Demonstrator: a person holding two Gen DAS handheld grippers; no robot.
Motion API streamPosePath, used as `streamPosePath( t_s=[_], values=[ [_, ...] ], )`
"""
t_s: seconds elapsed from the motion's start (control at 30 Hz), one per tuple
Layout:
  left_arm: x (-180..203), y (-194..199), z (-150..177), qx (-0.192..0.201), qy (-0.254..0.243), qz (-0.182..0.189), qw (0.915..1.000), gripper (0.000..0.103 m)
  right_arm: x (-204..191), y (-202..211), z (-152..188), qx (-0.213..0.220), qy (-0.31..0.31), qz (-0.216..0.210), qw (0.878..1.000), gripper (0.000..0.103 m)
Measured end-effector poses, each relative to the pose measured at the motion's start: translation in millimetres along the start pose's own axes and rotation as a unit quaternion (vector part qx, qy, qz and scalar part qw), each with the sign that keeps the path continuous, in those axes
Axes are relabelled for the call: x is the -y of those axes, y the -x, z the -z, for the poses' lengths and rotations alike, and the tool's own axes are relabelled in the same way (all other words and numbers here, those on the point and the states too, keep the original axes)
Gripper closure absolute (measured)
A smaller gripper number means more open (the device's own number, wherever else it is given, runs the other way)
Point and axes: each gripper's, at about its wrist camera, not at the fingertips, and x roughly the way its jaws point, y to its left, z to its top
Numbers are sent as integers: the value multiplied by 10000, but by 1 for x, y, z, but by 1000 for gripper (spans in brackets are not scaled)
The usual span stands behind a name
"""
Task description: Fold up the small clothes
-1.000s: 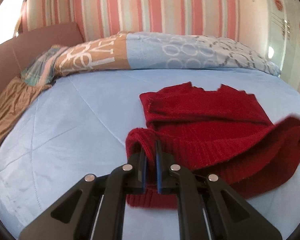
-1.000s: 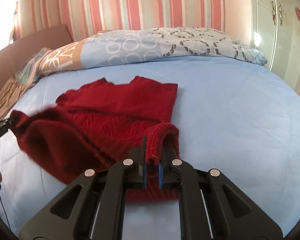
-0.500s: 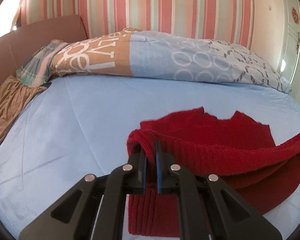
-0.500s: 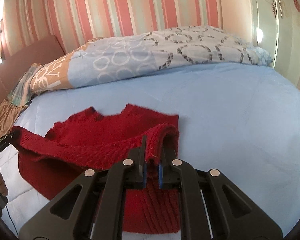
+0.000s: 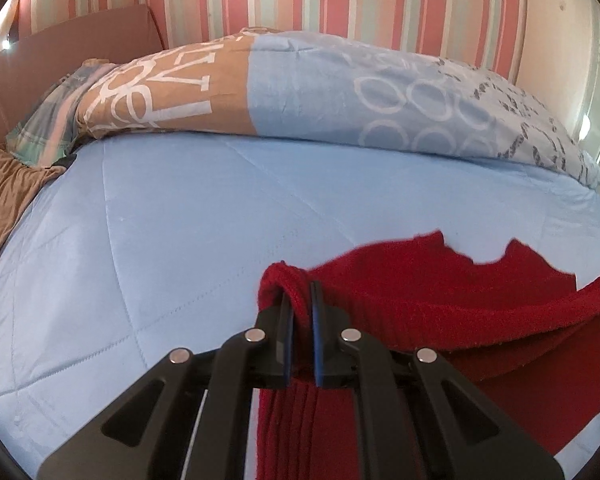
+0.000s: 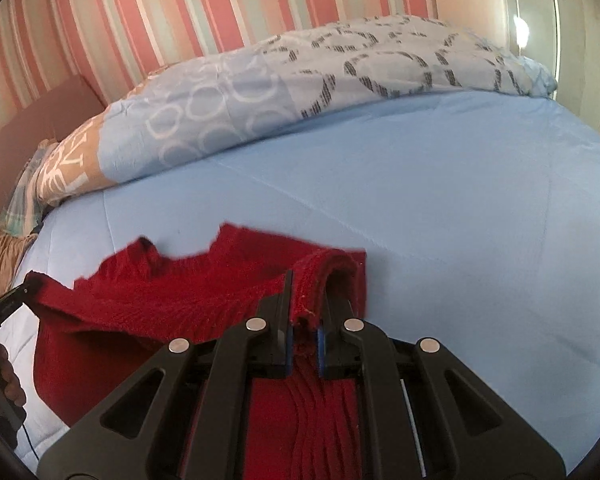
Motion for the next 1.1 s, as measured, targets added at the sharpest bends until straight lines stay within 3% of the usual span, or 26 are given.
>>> streamPosePath(
  t_s=[0.13, 0.3, 0.43, 0.57, 0.67, 0.77, 0.8, 0.83, 0.93, 1.1],
  values=[
    [1, -12, -16, 8, 76, 6, 10000, 95, -3, -18, -16, -84, -72, 14, 9999, 94],
    [4, -59, -4, -512, -40, -172, 9985, 95, 6, -55, -5, -647, -244, 153, 9975, 94],
    [9, -59, 0, -414, -296, -262, 9984, 95, 9, -57, 0, -664, -210, 174, 9974, 94],
    [0, -59, -12, -543, -125, -24, 9984, 95, 13, -49, -10, -622, -432, -73, 9971, 94],
    [-7, -71, -25, -889, 111, 92, 9959, 92, 16, -52, -25, -710, -714, -301, 9945, 91],
    [-4, -78, -26, -1053, 83, -44, 9944, 91, 13, -59, -28, -850, -693, -311, 9935, 83],
    [-1, -79, -25, -1083, 40, -83, 9941, 90, 11, -58, -26, -823, -653, -317, 9940, 77],
    [2, -78, -24, -1106, -51, -139, 9938, 90, 10, -57, -25, -821, -625, -342, 9941, 64],
    [6, -67, -18, -988, -256, -199, 9946, 87, 3, -43, -19, -603, -362, -236, 9972, 46],
    [-4, -50, -14, -876, -333, 51, 9956, 84, 3, -25, -19, -332, -28, -250, 9991, 37]
  ],
)
